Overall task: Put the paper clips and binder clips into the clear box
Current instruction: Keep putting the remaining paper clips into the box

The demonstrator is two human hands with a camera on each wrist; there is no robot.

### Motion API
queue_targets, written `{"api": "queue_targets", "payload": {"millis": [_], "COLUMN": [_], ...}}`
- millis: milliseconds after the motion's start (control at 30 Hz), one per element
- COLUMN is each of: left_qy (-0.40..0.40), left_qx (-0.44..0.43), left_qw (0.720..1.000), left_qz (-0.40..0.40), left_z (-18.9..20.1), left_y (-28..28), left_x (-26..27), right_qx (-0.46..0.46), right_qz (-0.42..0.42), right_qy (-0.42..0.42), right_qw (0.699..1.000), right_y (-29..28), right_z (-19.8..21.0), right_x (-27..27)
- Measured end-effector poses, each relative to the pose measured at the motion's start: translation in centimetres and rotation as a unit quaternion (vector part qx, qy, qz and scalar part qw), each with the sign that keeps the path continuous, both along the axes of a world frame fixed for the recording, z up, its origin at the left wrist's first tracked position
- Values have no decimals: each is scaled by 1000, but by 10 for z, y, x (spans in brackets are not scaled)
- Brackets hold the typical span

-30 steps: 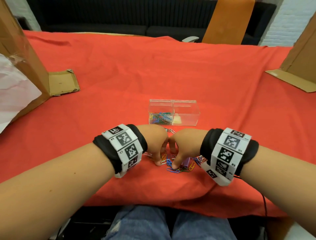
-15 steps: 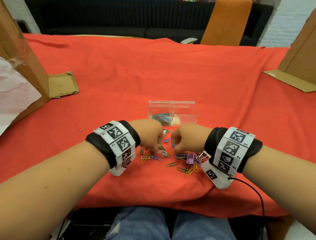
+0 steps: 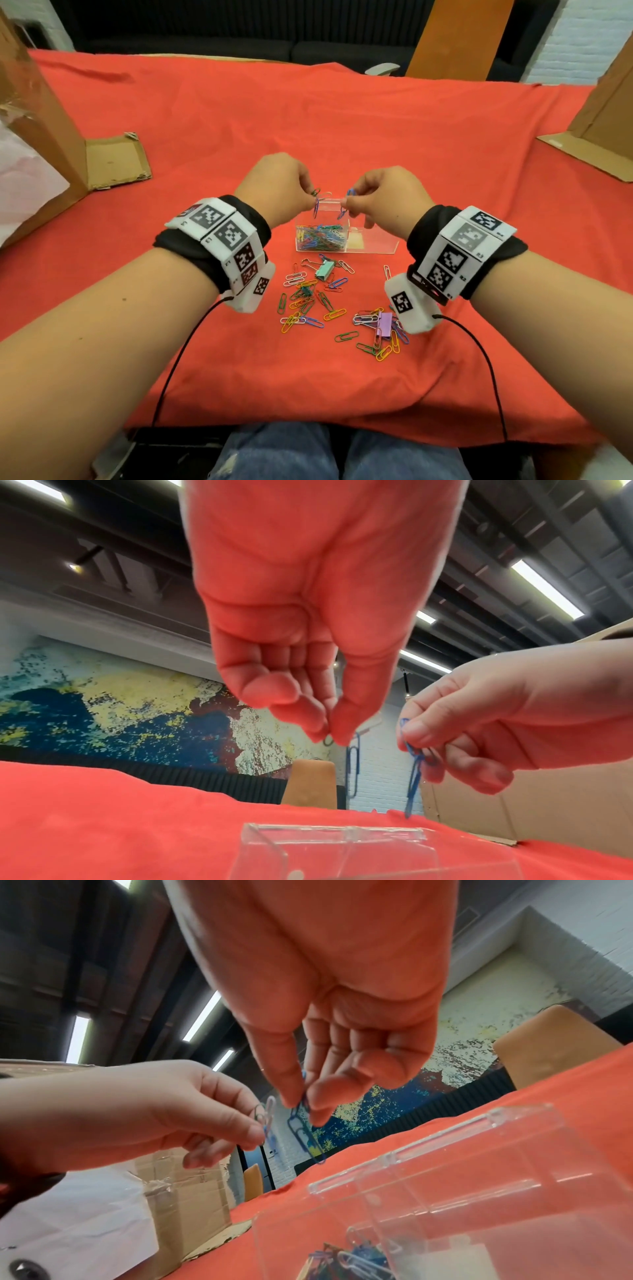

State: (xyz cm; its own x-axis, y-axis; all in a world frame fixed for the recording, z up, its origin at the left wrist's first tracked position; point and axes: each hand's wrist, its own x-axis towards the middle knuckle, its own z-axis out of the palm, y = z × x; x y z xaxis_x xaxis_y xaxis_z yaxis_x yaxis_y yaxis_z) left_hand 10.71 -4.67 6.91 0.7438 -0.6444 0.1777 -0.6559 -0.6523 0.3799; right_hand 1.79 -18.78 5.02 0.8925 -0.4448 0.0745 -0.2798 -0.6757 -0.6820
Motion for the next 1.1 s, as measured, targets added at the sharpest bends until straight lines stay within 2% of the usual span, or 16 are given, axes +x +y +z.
{"api": "queue_targets", "payload": {"millis": [100,267,367,467,567,700,833,1100], "left_qy": [-6,15,32,71,120,128,115,102], "left_qx": [-18,23,52,180,334,395,412,379], "left_qw": [1000,1000,998,980,932,905,898,909], "left_qz": [16,8,-4,-45,-72,-88,-107,-142], "left_z": [-4,-16,-18,-19,-25,-34,-38,-42], "left_y": [-6,-11,-5,11,24,30,27,22], "left_x": [8,9,6,-6,-18,-32,-43,-52], "right_qx": [6,-48,-68,-114,-122,-159,-187,-172], "right_qz": [-24,-4,0,35,53,46,62,219], "right_qy": [-29,42,54,151,293,391,373,331], "right_qw": [999,998,996,981,947,905,907,902], "right_y": [-1,-3,-7,-13,-22,-22,-11,37], "right_z": [-2,-9,-7,-4,-10,-22,-26,-28], "right_x": [12,22,14,-7,-28,-46,-48,-44]}}
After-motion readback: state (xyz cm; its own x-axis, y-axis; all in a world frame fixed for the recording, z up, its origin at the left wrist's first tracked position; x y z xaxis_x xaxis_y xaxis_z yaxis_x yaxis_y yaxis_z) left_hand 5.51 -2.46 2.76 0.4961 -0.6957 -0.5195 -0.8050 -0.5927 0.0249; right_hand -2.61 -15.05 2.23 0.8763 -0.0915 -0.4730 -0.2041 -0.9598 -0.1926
